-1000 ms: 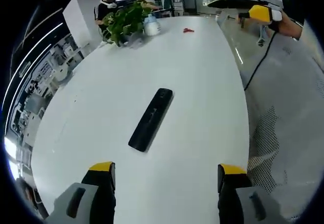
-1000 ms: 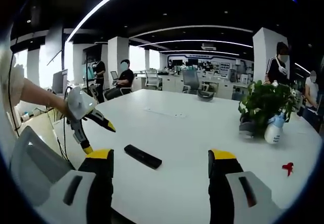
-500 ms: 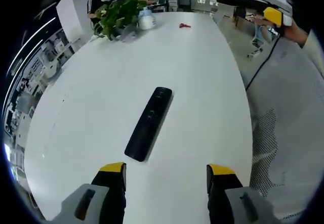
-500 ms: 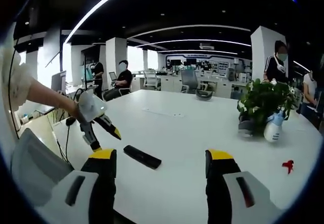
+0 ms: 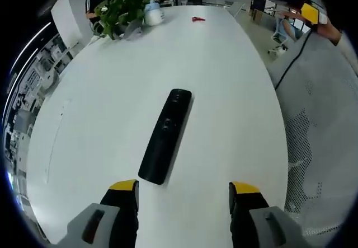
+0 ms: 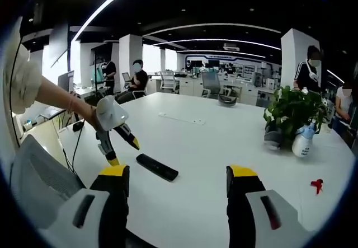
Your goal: Press the specified remote control buttons in sequence, fully releasing each button before pressing the next.
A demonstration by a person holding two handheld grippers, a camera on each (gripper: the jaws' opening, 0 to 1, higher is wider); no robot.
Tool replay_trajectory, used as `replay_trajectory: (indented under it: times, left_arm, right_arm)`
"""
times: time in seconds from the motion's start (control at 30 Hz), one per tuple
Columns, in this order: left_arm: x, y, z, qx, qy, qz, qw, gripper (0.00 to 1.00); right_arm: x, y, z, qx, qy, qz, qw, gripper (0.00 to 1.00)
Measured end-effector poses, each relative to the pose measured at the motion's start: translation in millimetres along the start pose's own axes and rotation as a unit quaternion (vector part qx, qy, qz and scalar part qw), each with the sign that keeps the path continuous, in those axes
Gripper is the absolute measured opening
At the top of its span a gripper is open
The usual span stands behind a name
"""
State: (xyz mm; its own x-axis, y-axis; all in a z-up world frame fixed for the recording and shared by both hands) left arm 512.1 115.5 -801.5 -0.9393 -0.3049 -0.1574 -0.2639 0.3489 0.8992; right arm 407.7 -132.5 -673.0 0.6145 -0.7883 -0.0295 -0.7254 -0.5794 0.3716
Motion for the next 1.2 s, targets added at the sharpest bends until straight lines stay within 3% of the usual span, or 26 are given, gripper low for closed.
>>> replay_trajectory:
  times: [0.93,1.2]
  left_arm:
    - [-16.5,-32,-7.0,-0.030,-0.027,0.029,0.9987,0.66]
    - [-19.6,-36,-13.9,-0.028,-0.033,0.044,0.9981,0.60]
  right_arm:
    - [5,2,2.4,-0.011,0.007,0.021,0.9997,0.71]
    - [8,2,2.7,-0.011,0.006,0.028,0.9995,0.69]
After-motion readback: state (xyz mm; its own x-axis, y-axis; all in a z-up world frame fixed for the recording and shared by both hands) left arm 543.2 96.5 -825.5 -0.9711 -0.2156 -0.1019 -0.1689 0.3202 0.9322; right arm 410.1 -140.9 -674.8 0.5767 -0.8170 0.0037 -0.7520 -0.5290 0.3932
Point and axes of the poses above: the point that each gripper's makers call its tool centre point, and the gripper's own axes: y roughly backward along the fingers, x roughly to its right, z roughly out of its underside, the point moved 6 cm from there along y, roughly backward along the fingers, and after that the axes turned 7 degrees about -z, right-handed, at the moved point
